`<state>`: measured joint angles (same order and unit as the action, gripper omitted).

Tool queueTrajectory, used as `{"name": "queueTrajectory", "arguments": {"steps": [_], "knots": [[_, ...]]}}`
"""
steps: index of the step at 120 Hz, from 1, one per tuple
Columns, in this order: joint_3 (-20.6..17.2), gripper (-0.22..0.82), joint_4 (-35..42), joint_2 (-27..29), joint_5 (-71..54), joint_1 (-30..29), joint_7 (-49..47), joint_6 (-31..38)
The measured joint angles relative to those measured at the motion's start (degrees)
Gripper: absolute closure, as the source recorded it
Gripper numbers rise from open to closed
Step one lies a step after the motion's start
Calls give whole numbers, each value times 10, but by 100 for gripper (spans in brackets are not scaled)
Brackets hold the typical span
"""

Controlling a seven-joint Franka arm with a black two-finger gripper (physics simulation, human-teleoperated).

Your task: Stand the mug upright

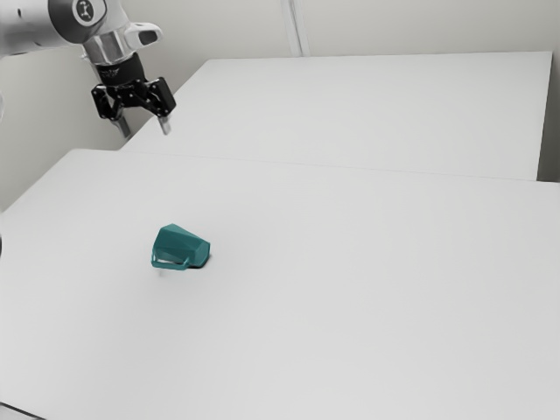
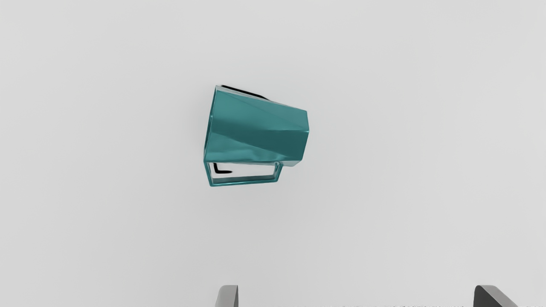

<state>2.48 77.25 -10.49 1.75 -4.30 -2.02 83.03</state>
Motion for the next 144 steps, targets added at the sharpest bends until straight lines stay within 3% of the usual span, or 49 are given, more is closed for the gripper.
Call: {"name": "queueTrajectory", "arguments": {"steps": [18,33,44,80,144], "knots": [[20,0,21,-1,24,-1,3,7],[121,0,90,1,97,-9,21,34],[150,0,134,-1,169,-38,54,61],[162,0,217,-92,369,-114,228,117],[164,0,280,-146,533,-109,493,150]]}}
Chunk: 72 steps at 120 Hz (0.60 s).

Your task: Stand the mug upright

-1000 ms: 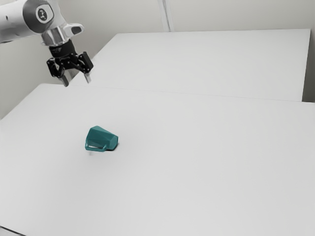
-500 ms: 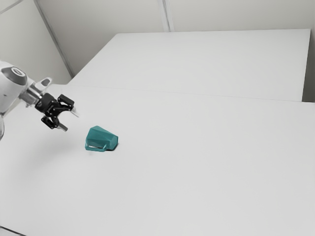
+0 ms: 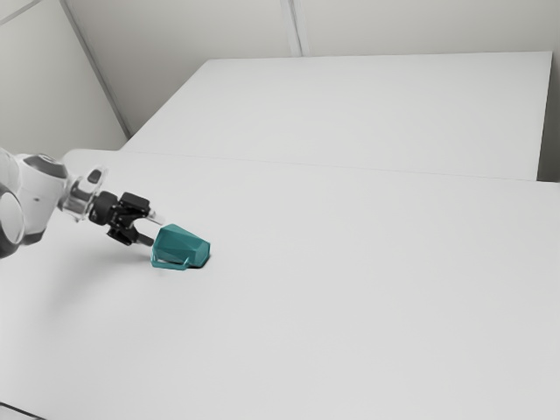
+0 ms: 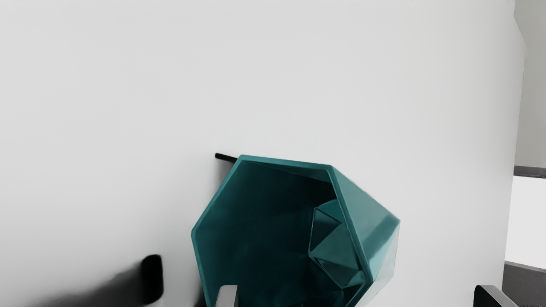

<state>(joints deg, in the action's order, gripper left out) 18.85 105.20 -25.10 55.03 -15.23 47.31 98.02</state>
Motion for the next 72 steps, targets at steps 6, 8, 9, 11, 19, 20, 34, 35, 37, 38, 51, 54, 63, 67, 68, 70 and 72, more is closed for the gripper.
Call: {"name": "queueTrajectory", "arguments": {"steps": [6,8,9,11,19,20,34,35,37,38,51,54,63,67,68,70,72], "knots": [[-2,0,6,0,12,2,15,1],[-2,0,8,0,15,3,20,1],[-2,0,8,0,17,4,23,1],[-2,0,9,0,19,5,27,1],[-3,0,11,0,28,8,45,2],[-3,0,11,0,28,8,47,2],[-4,0,25,3,35,13,73,3],[-4,0,26,3,35,13,75,3],[-3,0,29,4,36,13,78,4],[-4,0,30,5,36,13,79,4],[-4,0,38,7,39,17,98,6],[-4,0,39,7,40,18,102,7],[-4,2,41,8,42,19,113,9],[-4,4,42,8,43,20,118,10],[-4,5,42,8,43,20,119,10],[-4,7,42,8,44,20,121,10],[-4,8,42,8,45,20,123,11]]}}
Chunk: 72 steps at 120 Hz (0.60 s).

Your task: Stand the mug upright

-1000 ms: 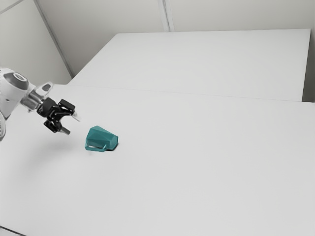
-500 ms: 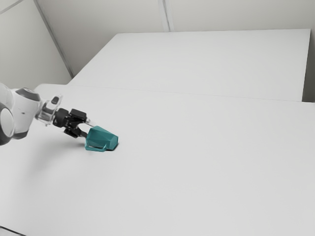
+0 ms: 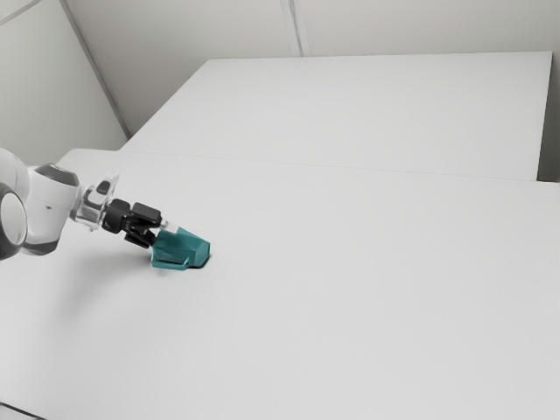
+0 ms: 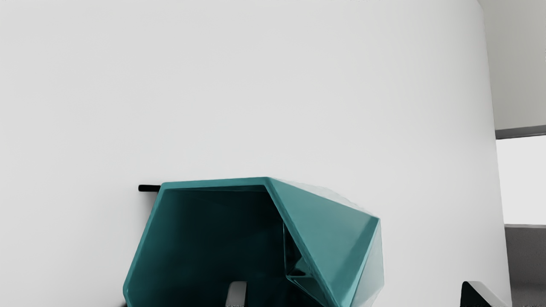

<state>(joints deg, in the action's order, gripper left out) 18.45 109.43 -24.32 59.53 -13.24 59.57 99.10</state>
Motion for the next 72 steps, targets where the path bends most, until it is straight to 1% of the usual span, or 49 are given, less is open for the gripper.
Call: {"name": "queueTrajectory", "arguments": {"steps": [16,43,59,72], "knots": [[0,22,2,4,8,1,14,3],[0,34,11,7,16,2,31,6],[0,46,13,8,17,5,37,10],[0,53,13,8,17,5,42,12]]}}
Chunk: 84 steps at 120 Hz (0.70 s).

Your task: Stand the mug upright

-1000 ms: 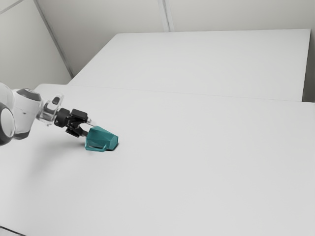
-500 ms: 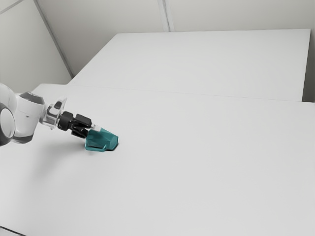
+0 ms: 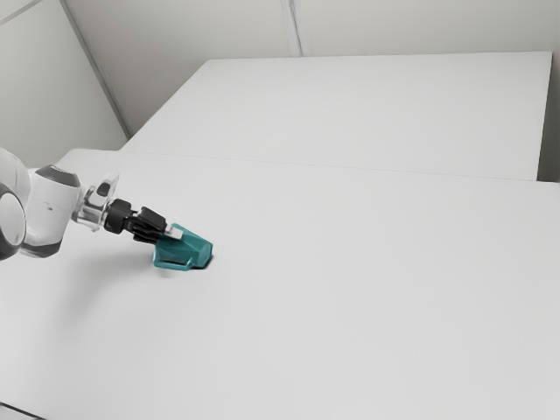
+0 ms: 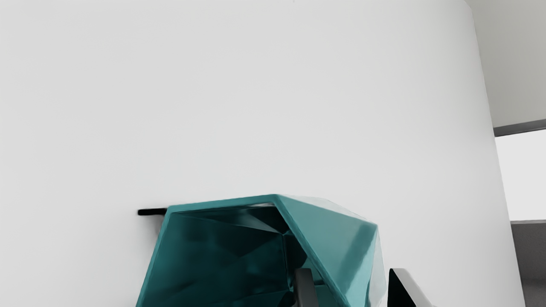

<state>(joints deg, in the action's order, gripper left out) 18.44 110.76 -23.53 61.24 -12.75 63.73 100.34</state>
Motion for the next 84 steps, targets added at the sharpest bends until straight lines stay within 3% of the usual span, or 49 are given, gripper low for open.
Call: {"name": "queueTrajectory", "arguments": {"steps": [57,84], "knots": [[-2,73,-5,24,0,12,10,3],[-2,77,-10,56,-7,35,6,9]]}}
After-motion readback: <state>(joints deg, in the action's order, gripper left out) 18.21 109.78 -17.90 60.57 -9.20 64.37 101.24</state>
